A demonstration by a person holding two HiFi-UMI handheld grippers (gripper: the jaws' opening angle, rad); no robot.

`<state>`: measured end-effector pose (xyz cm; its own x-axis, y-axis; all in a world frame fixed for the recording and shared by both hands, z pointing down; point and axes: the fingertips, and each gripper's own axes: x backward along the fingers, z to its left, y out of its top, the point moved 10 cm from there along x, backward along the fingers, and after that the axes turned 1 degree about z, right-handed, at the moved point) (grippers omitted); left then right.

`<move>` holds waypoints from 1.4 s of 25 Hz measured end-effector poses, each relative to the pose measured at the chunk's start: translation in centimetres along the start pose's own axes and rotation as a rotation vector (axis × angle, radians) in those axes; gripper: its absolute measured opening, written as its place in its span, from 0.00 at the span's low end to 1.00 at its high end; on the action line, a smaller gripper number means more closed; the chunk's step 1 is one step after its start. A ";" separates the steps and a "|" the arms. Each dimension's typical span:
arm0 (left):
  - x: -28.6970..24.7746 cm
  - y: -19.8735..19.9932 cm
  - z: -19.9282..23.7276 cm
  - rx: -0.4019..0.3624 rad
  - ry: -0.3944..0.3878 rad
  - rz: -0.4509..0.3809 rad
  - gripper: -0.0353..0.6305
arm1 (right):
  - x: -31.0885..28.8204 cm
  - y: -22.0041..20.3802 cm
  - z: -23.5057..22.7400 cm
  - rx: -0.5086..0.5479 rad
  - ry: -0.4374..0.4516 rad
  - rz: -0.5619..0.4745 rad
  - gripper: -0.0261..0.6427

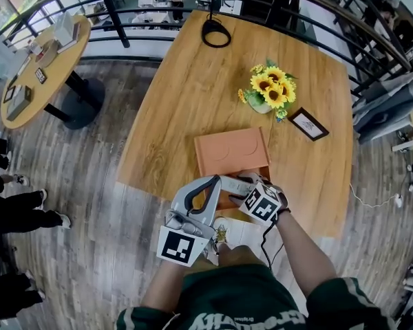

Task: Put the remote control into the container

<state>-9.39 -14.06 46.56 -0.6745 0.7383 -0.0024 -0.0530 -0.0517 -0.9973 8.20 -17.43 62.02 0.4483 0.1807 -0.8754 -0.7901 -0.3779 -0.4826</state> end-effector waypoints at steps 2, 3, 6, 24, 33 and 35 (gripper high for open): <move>0.3 0.4 -0.2 -0.007 -0.014 -0.002 0.05 | 0.4 0.1 0.3 -0.001 -0.007 -0.005 0.43; 0.4 0.6 -0.3 -0.014 -0.025 -0.003 0.05 | 0.7 0.2 0.4 -0.001 -0.012 -0.008 0.43; 0.8 1.3 -0.7 -0.049 -0.045 -0.002 0.05 | 1.6 0.6 0.8 -0.007 -0.036 -0.029 0.43; 4.4 2.9 -1.7 -0.081 -0.059 0.086 0.05 | 7.9 1.3 3.6 -0.049 -0.120 -0.277 0.45; 4.7 4.5 -2.7 -0.128 -0.098 0.089 0.05 | 10.3 2.6 4.4 -0.077 -0.150 -0.426 0.46; 4.7 5.1 -2.9 -0.121 -0.108 0.076 0.05 | 10.8 3.0 4.6 -0.072 -0.154 -0.448 0.46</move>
<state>-10.70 -8.93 41.28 -0.7490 0.6581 -0.0767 0.0856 -0.0187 -0.9962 8.78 -12.45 51.03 0.6669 0.4702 -0.5780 -0.4997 -0.2932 -0.8151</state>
